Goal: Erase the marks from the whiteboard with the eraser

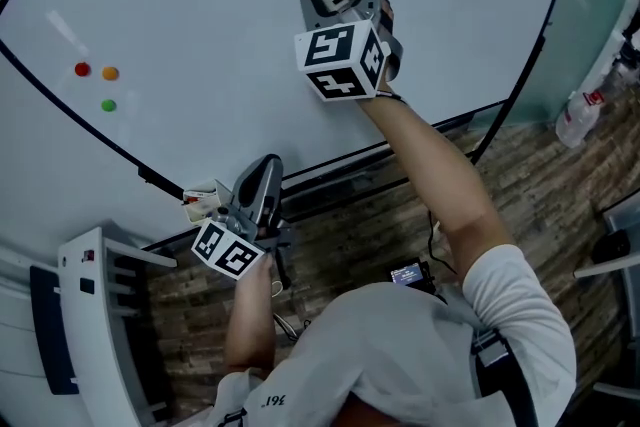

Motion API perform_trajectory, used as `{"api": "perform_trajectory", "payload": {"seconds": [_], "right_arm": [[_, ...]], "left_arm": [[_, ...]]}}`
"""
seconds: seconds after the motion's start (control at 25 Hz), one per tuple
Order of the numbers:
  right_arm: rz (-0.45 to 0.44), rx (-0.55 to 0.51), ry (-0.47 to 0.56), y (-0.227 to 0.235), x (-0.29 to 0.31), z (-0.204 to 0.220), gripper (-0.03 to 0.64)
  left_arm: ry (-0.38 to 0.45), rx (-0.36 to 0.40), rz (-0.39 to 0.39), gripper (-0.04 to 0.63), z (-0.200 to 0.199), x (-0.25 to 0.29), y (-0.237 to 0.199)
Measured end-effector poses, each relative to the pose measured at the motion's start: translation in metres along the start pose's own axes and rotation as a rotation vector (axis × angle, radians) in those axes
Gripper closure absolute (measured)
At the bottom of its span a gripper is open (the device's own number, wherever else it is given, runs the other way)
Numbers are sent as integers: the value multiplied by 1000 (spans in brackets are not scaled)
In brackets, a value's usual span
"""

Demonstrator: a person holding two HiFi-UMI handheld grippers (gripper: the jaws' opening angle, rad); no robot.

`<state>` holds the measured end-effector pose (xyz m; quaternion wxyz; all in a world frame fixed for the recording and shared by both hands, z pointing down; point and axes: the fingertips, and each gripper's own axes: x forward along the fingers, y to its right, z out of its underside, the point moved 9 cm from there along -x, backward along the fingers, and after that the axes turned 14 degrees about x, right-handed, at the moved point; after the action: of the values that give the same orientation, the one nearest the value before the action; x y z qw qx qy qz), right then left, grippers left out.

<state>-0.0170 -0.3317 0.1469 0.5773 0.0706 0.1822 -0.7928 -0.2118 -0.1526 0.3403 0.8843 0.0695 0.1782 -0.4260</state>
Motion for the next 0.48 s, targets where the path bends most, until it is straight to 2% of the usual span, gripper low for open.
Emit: {"api": "perform_trajectory", "payload": {"seconds": [0.32,0.48], "right_arm": [[16,-39,-5,46,-6,16,359],[29,-59,-15,54,-4,23,359]], "left_arm": [[-14,-15,19,588,14,28,12],[-16,-17,24,588,15,32,6]]}}
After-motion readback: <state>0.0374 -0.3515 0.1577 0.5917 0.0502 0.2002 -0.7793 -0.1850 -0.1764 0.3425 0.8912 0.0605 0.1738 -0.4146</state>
